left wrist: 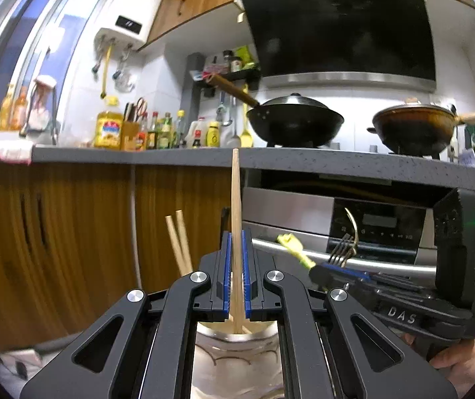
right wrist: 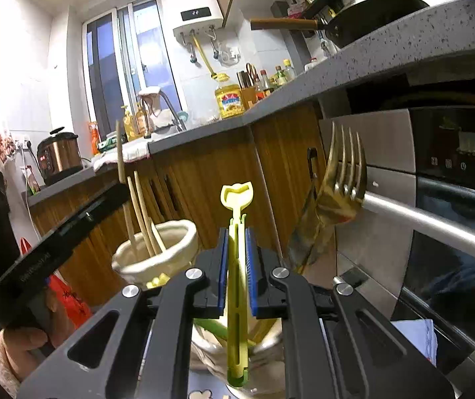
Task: Organize utensils
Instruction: 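Drop the chopstick in the tall cup with left tool while right drops yellow utensil in small cup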
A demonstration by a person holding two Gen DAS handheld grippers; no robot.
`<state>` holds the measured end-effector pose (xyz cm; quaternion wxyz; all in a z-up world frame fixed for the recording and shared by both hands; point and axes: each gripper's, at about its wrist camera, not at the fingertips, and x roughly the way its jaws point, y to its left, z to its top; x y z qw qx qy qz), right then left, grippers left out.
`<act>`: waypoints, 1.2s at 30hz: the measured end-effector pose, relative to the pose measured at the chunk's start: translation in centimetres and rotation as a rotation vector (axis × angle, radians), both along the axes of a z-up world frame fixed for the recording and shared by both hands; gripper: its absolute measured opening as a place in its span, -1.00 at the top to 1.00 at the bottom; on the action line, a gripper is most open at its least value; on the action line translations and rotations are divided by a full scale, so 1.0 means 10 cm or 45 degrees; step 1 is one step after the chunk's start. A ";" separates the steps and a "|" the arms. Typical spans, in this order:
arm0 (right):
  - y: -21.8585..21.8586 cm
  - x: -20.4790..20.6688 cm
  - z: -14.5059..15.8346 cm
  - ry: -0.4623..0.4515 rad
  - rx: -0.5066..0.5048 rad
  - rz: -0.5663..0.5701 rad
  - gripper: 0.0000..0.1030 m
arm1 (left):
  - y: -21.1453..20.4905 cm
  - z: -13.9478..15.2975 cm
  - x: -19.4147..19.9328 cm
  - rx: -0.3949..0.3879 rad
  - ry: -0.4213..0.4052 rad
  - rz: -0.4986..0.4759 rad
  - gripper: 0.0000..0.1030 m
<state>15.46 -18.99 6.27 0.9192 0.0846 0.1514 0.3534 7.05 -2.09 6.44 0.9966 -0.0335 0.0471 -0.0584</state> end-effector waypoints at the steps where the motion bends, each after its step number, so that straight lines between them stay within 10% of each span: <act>1: 0.02 0.02 0.02 -0.003 0.009 -0.004 0.81 | 0.02 -0.01 0.02 -0.013 0.007 0.001 0.87; 36: -0.17 -0.14 -0.20 0.116 -0.052 0.020 0.81 | 0.20 -0.12 0.11 -0.090 0.088 -0.043 0.87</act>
